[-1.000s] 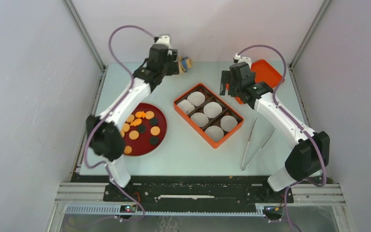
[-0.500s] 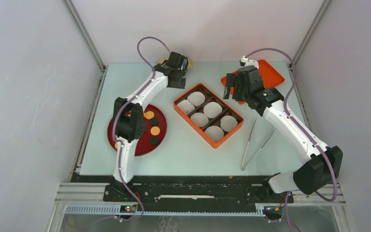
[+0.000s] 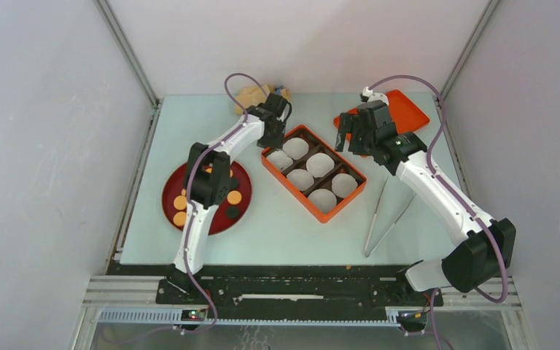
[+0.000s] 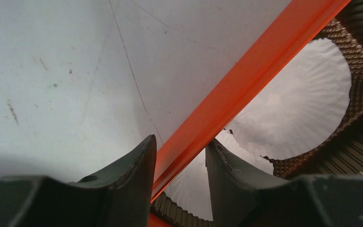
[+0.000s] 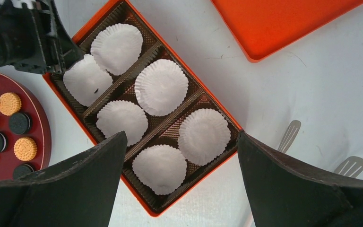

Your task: Pack the cookies

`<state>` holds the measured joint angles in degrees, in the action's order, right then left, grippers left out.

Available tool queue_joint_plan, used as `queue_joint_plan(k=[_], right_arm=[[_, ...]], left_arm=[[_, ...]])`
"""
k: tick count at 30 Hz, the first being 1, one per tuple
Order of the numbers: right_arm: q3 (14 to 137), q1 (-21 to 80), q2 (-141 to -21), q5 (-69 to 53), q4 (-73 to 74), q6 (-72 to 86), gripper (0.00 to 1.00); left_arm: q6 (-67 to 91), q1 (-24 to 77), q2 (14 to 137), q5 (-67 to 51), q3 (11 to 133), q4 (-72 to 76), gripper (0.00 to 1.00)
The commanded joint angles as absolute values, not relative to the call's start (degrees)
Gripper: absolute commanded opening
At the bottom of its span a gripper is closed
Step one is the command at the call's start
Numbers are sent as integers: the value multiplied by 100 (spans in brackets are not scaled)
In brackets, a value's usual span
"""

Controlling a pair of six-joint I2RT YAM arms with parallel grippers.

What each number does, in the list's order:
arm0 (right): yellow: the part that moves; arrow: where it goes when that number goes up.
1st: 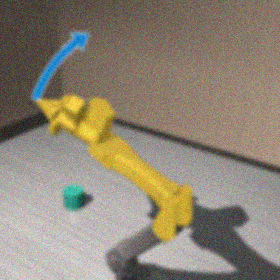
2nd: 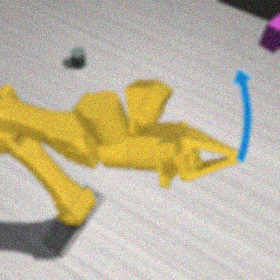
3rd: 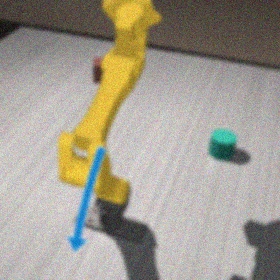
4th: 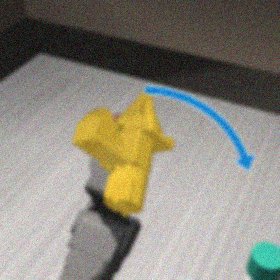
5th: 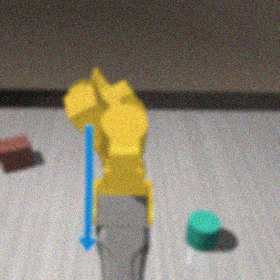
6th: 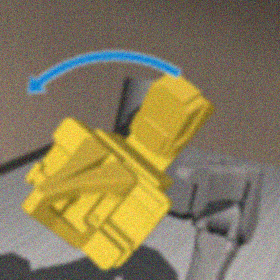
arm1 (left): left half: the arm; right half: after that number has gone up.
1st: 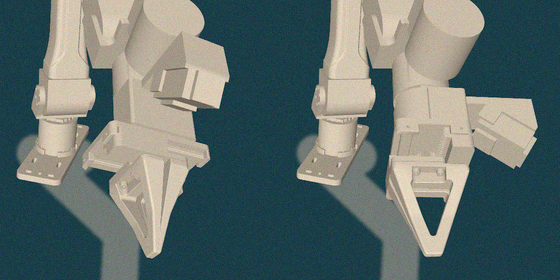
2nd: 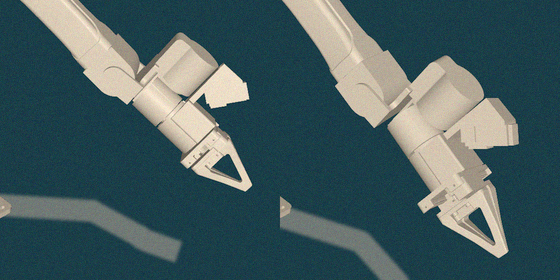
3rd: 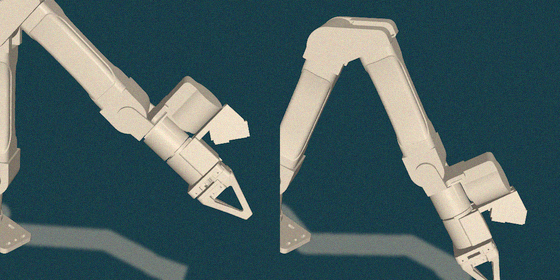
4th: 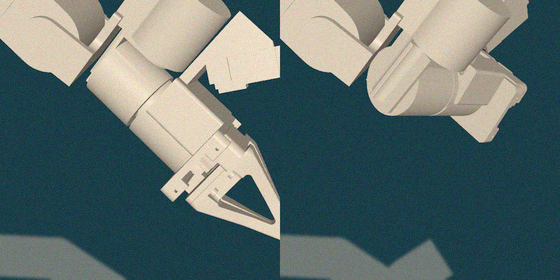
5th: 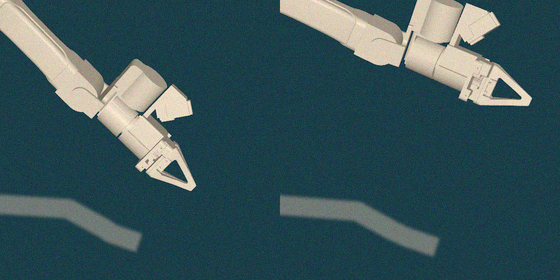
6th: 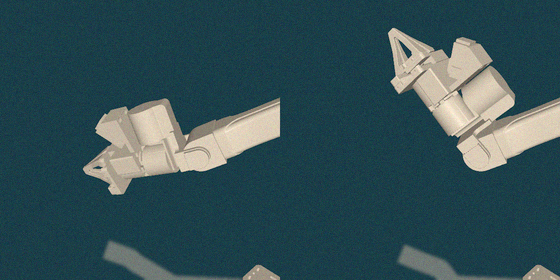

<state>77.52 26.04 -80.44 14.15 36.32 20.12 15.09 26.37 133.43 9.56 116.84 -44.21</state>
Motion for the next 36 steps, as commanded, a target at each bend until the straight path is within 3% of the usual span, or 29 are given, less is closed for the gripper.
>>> queue_joint_plan(k=[1, 11, 16, 31, 34, 36], right_arm=[[7780, 2646, -7905, 1374, 3665, 2191, 94], [7696, 2680, -7997, 1268, 3614, 2269, 94], [7655, 2689, -8040, 1207, 3611, 2253, 94], [7632, 3364, -8821, 772, 3140, 2104, 92], [7705, 3600, -9133, 754, 3160, 2065, 92], [7773, 3754, -9368, 793, 3204, 2010, 91]], left_arm=[[1534, 2637, 13496, 885, 12038, -4535, 45], [1539, 2608, 13695, 1248, 12643, -4769, 16], [1664, 2357, 13654, 1316, 12770, -4784, 8], [1242, 1325, 12922, 2180, 11940, -4853, 2], [1234, 1228, 12867, 2120, 11931, -4806, 6], [1213, 1222, 12799, 2029, 11874, -4743, 13]])
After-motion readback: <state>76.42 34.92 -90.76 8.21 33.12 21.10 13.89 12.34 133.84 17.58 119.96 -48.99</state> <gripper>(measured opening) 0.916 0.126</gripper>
